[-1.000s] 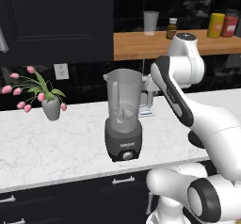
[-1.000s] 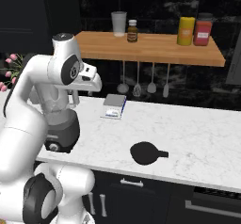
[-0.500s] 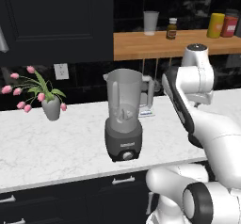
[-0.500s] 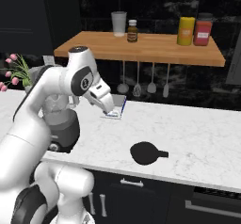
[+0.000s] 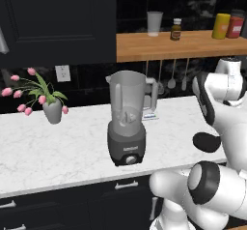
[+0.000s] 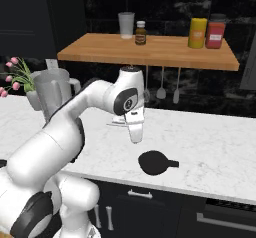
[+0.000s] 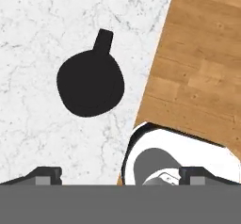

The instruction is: Close the lid blender by securely placing the lid on top.

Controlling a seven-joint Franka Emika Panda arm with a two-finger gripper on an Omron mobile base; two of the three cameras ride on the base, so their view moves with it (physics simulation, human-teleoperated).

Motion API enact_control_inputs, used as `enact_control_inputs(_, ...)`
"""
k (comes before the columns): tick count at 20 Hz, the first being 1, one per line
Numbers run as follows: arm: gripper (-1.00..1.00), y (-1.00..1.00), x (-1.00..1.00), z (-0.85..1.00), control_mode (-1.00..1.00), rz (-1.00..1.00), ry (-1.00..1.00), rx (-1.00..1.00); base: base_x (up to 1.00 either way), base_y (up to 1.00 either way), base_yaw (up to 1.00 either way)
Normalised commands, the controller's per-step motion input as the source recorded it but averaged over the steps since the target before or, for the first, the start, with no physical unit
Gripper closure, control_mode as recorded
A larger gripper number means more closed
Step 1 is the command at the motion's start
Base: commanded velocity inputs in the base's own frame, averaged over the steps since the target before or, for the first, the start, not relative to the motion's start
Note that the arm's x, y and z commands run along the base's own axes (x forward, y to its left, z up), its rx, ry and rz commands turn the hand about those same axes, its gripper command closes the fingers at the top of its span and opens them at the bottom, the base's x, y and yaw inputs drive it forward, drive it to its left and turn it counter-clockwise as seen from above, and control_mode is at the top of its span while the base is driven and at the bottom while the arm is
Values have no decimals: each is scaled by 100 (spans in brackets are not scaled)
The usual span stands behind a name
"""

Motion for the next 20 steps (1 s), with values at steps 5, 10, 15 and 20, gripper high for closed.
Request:
enact_control_inputs(5,-100,-95,-41,-51,-100,-49,-1,22,0,0,0)
enact_control_inputs(10,-100,-72,-19,-65,-100,-24,-7,20,0,0,0)
enact_control_inputs(15,-100,-18,17,-54,-100,-24,0,12,0,0,0)
enact_control_inputs(20,-100,-15,41,-41,-100,0,0,4,0,0,0)
